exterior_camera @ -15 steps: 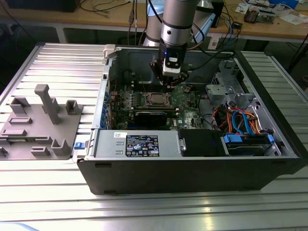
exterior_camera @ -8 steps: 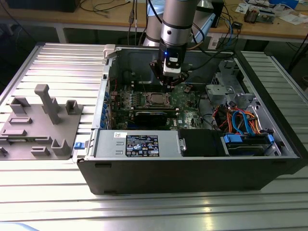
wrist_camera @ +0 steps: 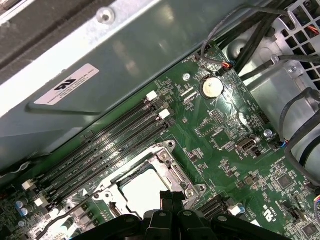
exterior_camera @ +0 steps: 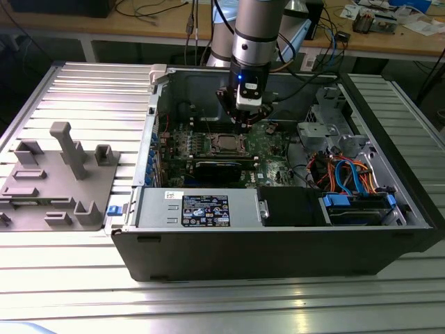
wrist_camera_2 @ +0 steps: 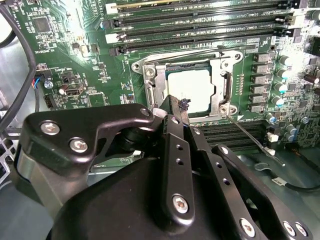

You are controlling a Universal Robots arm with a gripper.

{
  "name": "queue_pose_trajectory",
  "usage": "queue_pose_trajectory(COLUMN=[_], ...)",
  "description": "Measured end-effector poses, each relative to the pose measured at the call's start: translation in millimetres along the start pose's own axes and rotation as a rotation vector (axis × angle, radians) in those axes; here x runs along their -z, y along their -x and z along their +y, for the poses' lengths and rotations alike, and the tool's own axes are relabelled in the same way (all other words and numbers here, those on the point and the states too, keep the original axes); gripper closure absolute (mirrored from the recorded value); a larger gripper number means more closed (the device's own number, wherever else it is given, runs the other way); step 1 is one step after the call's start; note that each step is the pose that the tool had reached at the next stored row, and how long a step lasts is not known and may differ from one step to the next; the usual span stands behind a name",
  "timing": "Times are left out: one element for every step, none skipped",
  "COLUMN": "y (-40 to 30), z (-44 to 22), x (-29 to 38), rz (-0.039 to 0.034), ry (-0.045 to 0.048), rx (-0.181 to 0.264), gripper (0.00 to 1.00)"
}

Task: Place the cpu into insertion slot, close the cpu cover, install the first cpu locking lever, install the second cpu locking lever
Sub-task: 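Install the first cpu locking lever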

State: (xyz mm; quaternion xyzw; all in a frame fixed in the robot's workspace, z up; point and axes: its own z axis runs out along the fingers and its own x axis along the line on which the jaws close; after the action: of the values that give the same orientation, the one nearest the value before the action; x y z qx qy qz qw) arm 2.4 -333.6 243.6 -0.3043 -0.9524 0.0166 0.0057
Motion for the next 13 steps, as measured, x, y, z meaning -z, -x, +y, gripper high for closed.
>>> queue_pose_trajectory(y=[0.0,0.0,0.0,0.0,0.0,0.0,0.0,0.0,0.0,0.0,0.0,0.0,0.0], z=[0.0,0.0,0.0,0.0,0.0,0.0,0.0,0.0,0.0,0.0,0.0,0.0,0.0], x=[0.0,0.0,0.0,0.0,0.0,0.0,0.0,0.0,0.0,0.0,0.0,0.0,0.0], rz=[0.0000,0.0000,-0.0001,-0.0001,-0.0002,-0.0002,-0.0002,-0.0003,-0.0003,-0.0004,-0.0004,-0.0004,-0.0005], ry=[0.0001,0.0000,0.0000,0.0001,0.0000,0.0000,0.0001,0.0000,0.0000,0.0000,0.0000,0.0000,0.0000], rx=[0.001,0.002,0.003,0.003,0.005,0.007,0.008,0.009,0.011,0.012,0.013,0.014,0.015], gripper=[0.89,0.89,0.89,0.89,0.89,0.89,0.89,0.89,0.89,0.89,0.89,0.89,0.89])
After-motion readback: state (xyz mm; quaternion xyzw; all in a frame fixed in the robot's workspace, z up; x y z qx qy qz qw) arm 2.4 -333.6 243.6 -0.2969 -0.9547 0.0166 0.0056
